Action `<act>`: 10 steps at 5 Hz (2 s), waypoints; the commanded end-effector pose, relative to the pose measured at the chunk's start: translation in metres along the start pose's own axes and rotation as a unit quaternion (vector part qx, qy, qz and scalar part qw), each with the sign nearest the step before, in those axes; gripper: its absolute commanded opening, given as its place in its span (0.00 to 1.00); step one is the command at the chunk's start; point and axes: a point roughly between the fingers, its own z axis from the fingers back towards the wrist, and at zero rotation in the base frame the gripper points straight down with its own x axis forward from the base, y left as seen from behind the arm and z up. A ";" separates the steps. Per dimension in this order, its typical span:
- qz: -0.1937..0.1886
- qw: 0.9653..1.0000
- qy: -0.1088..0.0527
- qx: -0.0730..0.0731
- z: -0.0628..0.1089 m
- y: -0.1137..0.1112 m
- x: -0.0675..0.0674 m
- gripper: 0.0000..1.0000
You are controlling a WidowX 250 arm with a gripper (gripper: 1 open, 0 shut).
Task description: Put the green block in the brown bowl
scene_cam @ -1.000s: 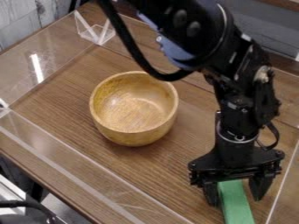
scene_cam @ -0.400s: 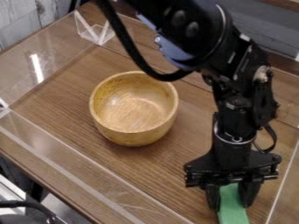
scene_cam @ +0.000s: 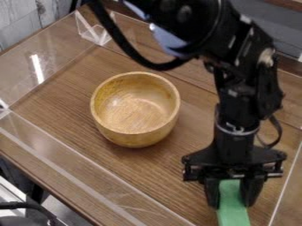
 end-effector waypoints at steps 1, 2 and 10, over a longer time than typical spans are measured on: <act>-0.014 1.000 -0.011 -0.023 0.029 -0.002 0.003 0.00; -0.026 0.999 -0.012 -0.029 0.053 0.006 0.004 0.00; -0.030 0.996 -0.048 -0.075 0.135 0.028 0.099 0.00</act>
